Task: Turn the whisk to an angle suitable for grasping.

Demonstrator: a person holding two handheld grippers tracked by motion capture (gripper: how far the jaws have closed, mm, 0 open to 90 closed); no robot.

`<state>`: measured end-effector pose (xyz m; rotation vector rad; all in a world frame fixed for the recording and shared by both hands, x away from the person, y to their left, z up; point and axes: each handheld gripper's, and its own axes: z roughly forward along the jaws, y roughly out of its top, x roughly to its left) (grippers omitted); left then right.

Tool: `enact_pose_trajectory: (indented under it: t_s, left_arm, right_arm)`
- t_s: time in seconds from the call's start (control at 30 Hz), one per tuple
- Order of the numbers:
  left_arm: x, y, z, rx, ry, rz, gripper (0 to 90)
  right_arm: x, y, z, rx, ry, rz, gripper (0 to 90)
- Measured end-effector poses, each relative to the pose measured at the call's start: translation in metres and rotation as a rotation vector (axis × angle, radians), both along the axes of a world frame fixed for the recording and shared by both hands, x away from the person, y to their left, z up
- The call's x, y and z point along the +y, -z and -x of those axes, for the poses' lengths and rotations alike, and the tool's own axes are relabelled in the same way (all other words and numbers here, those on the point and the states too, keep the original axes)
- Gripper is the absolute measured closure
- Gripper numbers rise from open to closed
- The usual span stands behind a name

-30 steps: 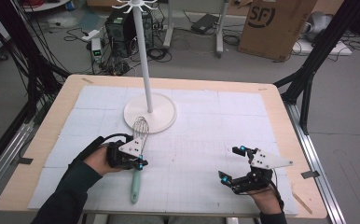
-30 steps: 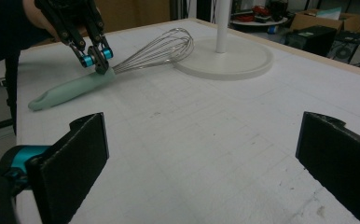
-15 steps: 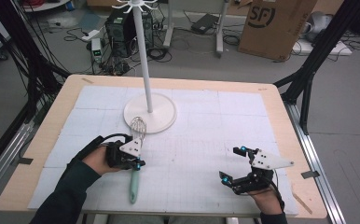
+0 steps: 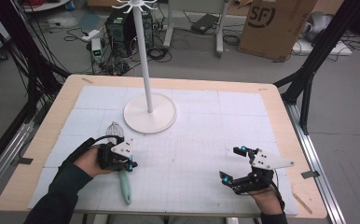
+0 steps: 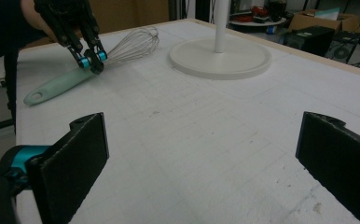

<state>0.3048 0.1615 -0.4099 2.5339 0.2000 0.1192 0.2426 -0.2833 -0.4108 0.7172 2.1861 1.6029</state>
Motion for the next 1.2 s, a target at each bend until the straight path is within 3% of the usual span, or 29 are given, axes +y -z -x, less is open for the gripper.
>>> enact_pose_trajectory:
  t_s: [0.47, 1.2]
  left_arm:
    - [0.028, -0.006, 0.008, -0.008, -0.027, 0.002, 89.7]
    - [0.048, -0.015, 0.014, -0.021, -0.026, 0.024, 89.5]
  right_arm:
    - [0.001, 0.001, -0.001, 0.005, 0.000, 0.000, 1.3]
    - [0.003, 0.001, -0.002, 0.002, -0.002, 0.007, 1.3]
